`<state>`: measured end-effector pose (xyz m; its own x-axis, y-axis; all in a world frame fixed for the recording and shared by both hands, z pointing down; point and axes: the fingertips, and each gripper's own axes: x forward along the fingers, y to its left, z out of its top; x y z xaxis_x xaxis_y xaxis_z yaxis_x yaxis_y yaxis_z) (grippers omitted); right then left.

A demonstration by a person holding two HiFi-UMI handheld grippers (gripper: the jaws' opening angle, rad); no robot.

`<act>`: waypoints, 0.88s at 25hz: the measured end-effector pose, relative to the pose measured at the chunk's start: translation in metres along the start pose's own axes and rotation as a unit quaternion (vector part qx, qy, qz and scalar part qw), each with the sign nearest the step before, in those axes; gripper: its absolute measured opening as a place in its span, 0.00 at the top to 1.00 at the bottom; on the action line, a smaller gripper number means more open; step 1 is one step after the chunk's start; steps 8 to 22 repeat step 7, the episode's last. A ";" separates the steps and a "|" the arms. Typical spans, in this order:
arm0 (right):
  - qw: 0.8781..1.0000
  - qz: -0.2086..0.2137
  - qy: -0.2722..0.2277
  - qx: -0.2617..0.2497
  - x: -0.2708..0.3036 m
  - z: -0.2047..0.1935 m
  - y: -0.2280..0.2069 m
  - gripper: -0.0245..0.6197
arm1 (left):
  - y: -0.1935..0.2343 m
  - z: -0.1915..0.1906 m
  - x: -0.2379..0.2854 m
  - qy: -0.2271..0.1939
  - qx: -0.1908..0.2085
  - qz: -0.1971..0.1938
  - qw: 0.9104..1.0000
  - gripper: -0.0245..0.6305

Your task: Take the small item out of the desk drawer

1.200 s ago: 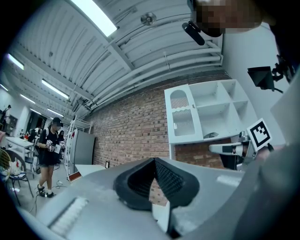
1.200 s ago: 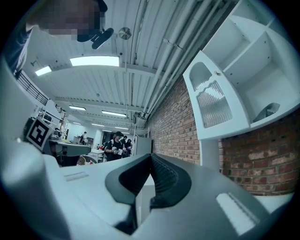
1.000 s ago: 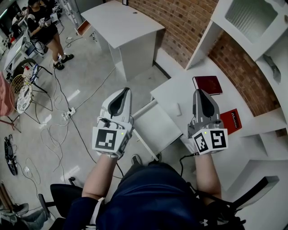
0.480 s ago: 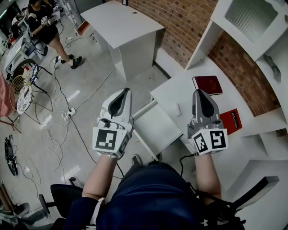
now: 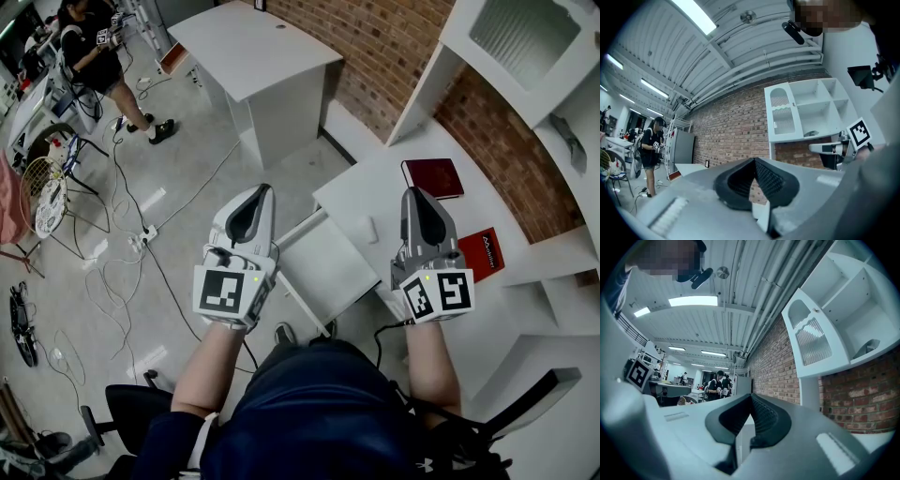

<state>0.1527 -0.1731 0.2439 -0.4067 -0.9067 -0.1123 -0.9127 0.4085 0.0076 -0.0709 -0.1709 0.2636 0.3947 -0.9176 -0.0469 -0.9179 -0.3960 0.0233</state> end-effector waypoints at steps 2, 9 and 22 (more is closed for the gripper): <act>1.000 0.000 0.001 0.000 0.000 -0.001 0.000 0.96 | 0.000 -0.002 0.000 0.004 0.000 0.000 1.000 0.96; 1.000 0.000 0.002 0.001 -0.002 -0.003 -0.006 0.96 | -0.006 -0.001 0.004 -0.003 0.007 -0.006 1.000 0.96; 1.000 0.000 0.002 0.001 -0.002 -0.003 -0.006 0.96 | -0.006 -0.001 0.004 -0.003 0.007 -0.006 1.000 0.96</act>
